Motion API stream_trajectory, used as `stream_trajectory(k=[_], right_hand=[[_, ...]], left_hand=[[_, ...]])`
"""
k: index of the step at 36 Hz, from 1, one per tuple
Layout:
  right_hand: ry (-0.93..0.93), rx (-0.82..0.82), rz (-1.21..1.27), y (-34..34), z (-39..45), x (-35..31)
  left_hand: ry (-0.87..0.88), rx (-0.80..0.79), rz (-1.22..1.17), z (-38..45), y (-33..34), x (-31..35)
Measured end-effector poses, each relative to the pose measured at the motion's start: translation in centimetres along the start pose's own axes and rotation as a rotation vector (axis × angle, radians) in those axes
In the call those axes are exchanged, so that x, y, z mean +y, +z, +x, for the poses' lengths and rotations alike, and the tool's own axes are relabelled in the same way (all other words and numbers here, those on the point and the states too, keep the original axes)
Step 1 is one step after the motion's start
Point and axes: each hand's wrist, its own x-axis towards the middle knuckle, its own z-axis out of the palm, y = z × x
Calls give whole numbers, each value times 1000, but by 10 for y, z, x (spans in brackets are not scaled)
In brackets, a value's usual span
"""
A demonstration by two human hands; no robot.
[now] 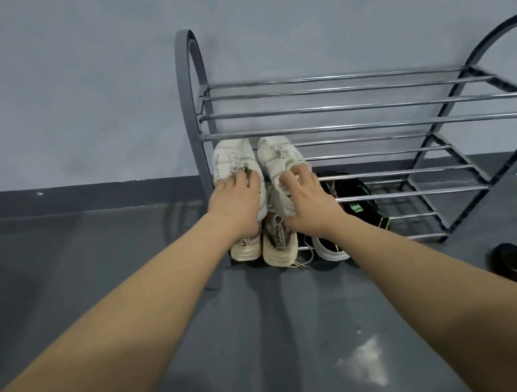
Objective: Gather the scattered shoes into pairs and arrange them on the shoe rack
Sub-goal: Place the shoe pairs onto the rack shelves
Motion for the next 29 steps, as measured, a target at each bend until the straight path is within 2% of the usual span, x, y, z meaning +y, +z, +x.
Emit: stream_trajectory(k=[4,7,14,25,29], right_hand=[[128,-79,-51,3,1,10],[196,-120,-53,7,1,7],[156,25,-46,6,12,-18],[146,-51,-25,18,7,-16],[158,-4,58,21,6,-14]], left_hand=[[7,-18,-7,1,15,2],[-60,-15,-48,1,19,5],[-78,25,-151,-2,18,-1],[-22,70,-239,2,28,-8],[-23,75,-244,2,28,-8]])
